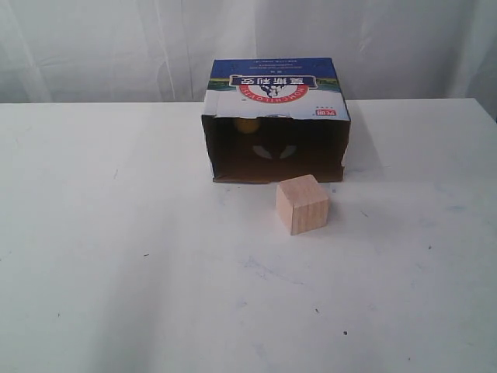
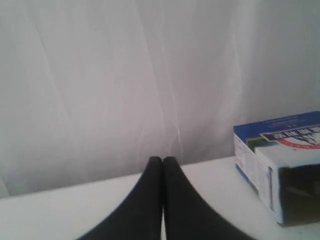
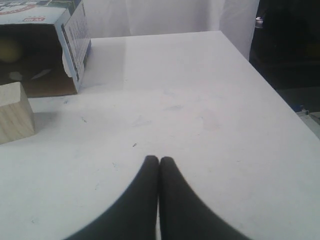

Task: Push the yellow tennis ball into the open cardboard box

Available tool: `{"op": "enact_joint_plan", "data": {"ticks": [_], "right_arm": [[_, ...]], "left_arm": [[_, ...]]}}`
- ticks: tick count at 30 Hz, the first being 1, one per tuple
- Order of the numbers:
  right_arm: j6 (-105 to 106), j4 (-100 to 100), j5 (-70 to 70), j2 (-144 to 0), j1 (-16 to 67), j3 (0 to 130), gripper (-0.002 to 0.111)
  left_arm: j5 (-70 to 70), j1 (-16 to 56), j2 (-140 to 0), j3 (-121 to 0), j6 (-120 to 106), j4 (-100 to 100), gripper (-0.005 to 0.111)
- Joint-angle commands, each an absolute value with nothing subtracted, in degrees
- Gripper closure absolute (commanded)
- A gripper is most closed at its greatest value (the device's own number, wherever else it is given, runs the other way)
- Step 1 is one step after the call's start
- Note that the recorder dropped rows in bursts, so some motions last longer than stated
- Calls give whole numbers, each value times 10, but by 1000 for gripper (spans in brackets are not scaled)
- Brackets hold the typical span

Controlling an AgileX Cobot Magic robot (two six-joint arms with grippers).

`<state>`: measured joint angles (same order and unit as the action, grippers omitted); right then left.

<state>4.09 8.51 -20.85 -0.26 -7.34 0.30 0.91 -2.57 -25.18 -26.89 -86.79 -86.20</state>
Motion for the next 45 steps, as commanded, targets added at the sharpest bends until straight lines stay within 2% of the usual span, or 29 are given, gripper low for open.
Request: {"op": "enact_joint_plan", "data": {"ticks": [1, 3, 7, 11, 27, 40, 42, 43, 45], "right_arm": [[41, 79, -201, 0, -77, 0, 108], [41, 79, -201, 0, -77, 0, 108], [41, 79, -201, 0, -77, 0, 108], [41, 79, -201, 0, -77, 0, 108], [41, 79, -201, 0, -77, 0, 108], [41, 79, -201, 0, -77, 0, 108], [41, 79, -201, 0, -77, 0, 108], [41, 79, -201, 0, -77, 0, 108], [41, 79, -201, 0, -77, 0, 108]], "left_arm": [[28, -10, -207, -259, -267, -375, 107], [102, 0, -188, -278, -167, -181, 107], [115, 46, -158, -295, -161, -56, 107], [76, 76, -126, -298, -130, -60, 107], [197, 75, -102, -297, -126, -54, 107], [217, 75, -106, -297, -114, -15, 107], [299, 74, -127, -297, -51, 81, 107], [374, 74, -157, -285, 108, 130, 107], [343, 74, -182, -245, 229, 131, 107]]}}
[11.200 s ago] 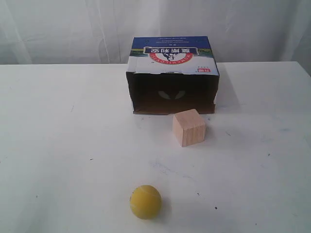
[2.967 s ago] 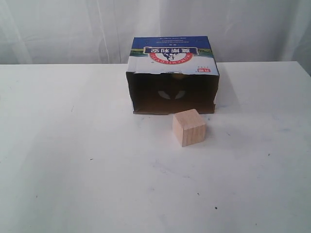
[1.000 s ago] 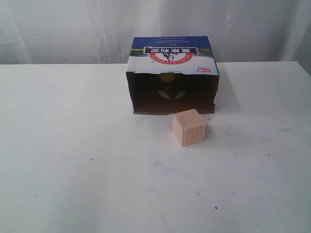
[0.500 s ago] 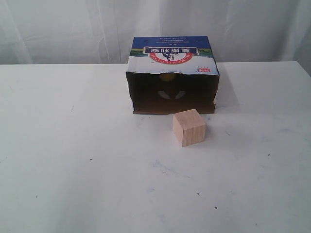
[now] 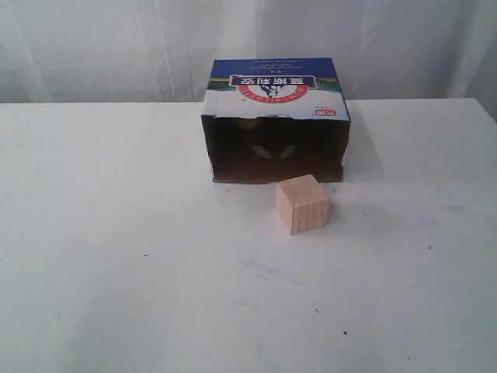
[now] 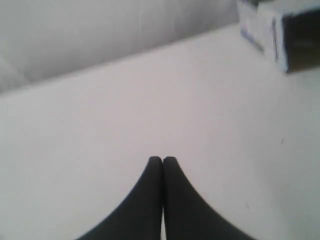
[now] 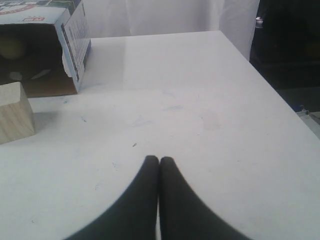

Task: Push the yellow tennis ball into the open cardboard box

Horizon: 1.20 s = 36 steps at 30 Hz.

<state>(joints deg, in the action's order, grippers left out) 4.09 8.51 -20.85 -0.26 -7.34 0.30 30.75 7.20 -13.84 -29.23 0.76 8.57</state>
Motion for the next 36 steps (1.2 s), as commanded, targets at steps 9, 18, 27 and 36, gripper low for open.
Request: {"op": "enact_joint_plan", "data": {"ticks": [9, 18, 27, 36], "right_arm": [[41, 79, -201, 0, -77, 0, 108], [41, 79, -201, 0, -77, 0, 108], [41, 79, -201, 0, -77, 0, 108], [41, 79, -201, 0, -77, 0, 108]], "left_arm": [[146, 38, -70, -43, 236, 153, 107], [172, 34, 0, 0, 179, 155, 107], [63, 35, 0, 0, 179, 127, 107], [70, 36, 0, 0, 82, 41, 107]]}}
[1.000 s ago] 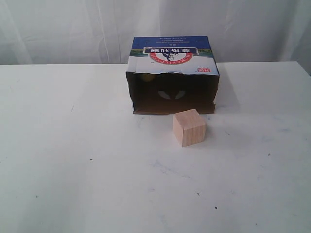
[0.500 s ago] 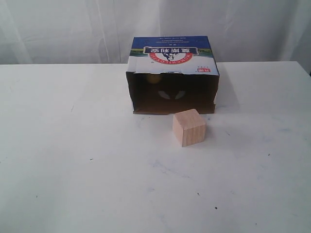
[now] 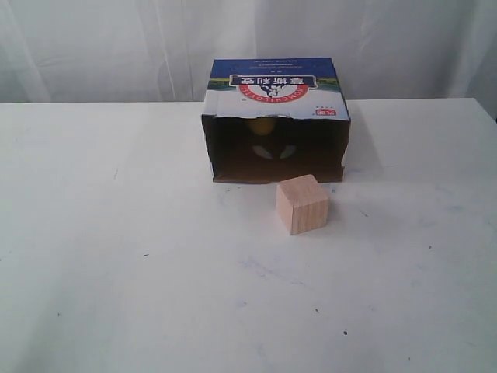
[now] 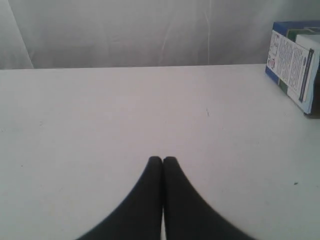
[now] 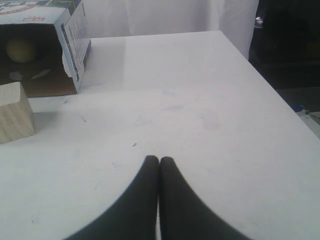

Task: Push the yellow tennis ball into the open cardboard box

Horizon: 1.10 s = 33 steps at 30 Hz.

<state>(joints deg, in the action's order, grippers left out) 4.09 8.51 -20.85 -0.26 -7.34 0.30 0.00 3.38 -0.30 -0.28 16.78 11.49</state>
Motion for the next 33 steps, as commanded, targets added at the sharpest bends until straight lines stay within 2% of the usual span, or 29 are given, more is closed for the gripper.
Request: {"op": "enact_joint_plan", "data": {"ticks": [1, 3, 7, 33], "right_arm": [[41, 79, -201, 0, -77, 0, 108], [41, 79, -201, 0, -77, 0, 108], [41, 79, -201, 0, -77, 0, 108], [28, 78, -212, 0, -77, 0, 108]], "left_arm": [[109, 36, 0, 0, 60, 10, 107], [183, 36, 0, 0, 21, -12, 107], [188, 36, 0, 0, -30, -12, 107], [198, 36, 0, 0, -17, -15, 107]]}}
